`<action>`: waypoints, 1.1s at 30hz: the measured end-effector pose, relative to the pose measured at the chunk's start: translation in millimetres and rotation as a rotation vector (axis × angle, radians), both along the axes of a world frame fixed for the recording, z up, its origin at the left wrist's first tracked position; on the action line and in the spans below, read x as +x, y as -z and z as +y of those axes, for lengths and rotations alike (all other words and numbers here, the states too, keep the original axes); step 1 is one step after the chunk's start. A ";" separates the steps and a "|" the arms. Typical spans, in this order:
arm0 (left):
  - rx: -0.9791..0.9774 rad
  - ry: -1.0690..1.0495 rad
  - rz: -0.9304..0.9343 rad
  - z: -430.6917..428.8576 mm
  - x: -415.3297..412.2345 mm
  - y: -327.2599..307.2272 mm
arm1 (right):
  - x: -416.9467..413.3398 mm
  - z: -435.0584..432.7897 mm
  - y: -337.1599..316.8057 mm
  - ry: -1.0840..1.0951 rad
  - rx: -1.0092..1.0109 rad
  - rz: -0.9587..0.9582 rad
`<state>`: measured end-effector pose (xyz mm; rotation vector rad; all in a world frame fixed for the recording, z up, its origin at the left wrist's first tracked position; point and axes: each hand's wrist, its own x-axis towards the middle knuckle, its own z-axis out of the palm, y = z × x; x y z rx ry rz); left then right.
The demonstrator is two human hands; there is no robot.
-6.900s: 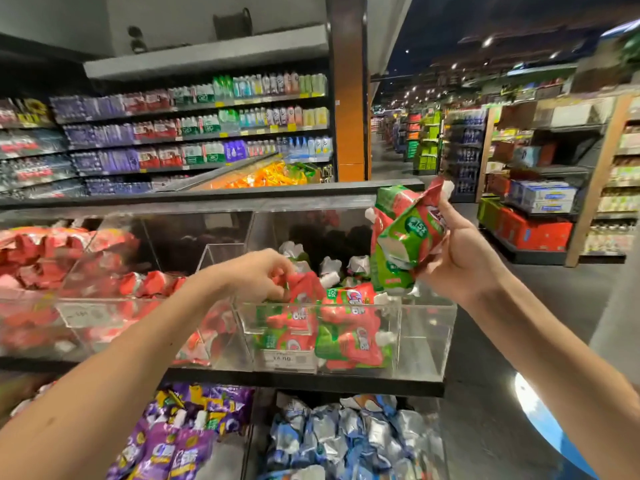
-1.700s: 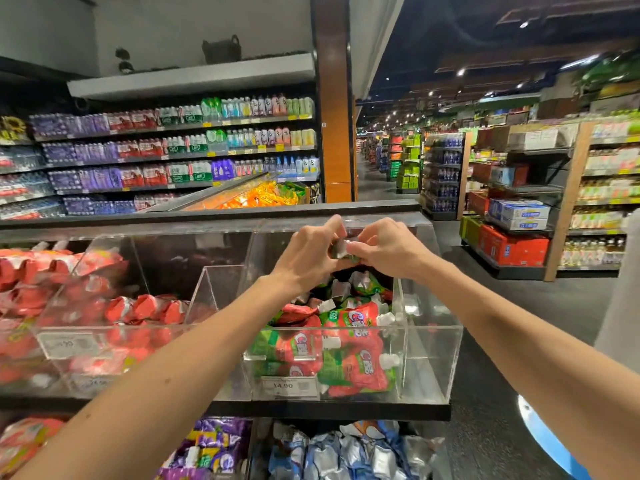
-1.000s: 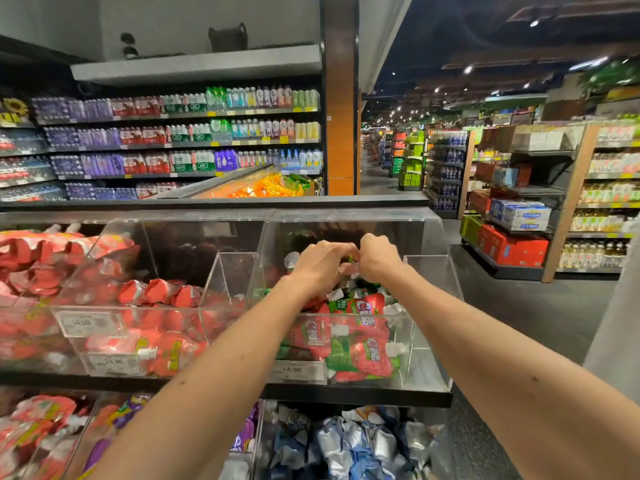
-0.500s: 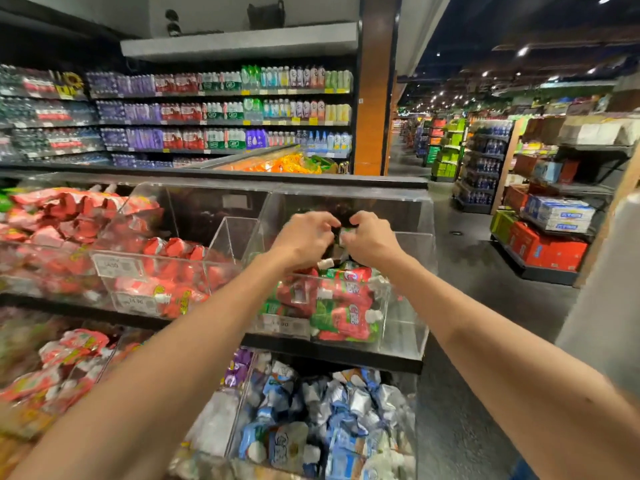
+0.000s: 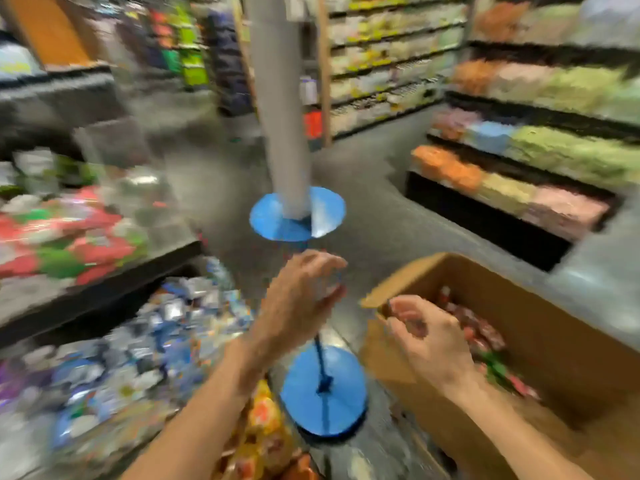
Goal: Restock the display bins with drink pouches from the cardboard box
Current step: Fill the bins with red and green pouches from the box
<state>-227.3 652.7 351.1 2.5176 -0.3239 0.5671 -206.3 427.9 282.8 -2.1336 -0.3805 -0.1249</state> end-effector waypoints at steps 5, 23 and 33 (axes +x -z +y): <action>0.209 0.293 0.298 -133.2 57.1 98.4 | -24.6 -123.5 80.1 0.294 -0.224 0.327; 0.404 0.368 1.163 -333.5 202.6 393.1 | 60.2 -312.7 324.2 0.705 -0.304 1.216; 0.970 0.692 0.956 -370.1 233.8 488.5 | 79.8 -304.9 436.1 1.351 0.085 1.592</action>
